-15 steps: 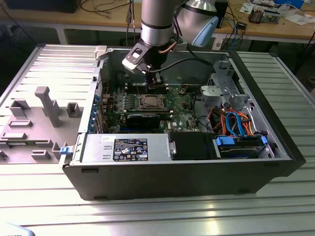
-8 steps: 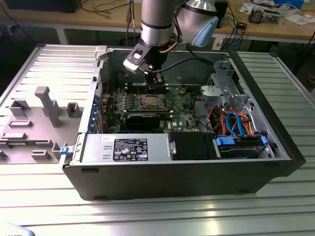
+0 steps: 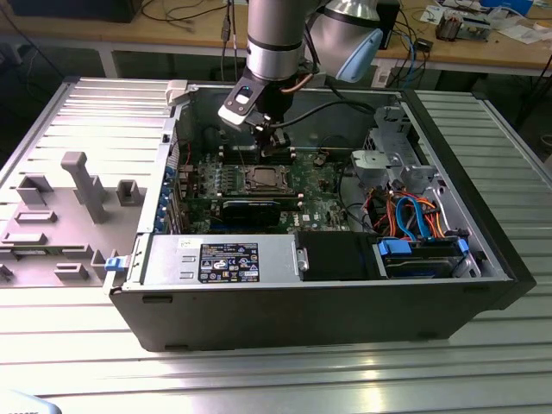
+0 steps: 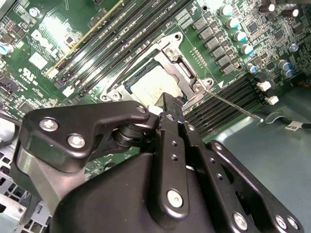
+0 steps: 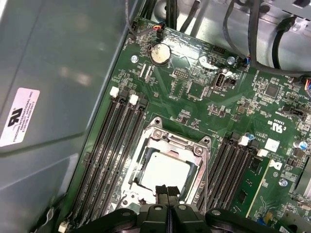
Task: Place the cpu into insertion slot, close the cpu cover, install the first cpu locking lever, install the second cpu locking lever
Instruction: 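Install the first cpu locking lever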
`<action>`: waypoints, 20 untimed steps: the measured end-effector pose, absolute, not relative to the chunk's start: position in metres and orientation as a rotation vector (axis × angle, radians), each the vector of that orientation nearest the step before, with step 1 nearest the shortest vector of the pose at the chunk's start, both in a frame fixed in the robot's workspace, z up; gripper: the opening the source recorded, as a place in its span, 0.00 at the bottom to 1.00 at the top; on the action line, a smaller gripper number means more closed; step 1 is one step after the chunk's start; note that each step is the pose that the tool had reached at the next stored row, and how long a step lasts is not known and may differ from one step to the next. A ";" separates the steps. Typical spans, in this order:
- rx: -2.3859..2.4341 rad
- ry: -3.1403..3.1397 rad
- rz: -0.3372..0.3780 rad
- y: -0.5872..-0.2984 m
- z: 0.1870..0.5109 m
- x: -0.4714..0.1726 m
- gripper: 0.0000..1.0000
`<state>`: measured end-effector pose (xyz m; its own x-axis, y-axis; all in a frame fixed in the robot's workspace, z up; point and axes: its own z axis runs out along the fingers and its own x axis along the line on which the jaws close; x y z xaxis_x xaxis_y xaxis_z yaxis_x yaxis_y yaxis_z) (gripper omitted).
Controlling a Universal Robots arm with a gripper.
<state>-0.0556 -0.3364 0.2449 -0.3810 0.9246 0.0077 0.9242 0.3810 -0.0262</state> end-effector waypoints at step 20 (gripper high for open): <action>-1.646 -2.652 0.028 -0.336 0.245 -0.056 0.11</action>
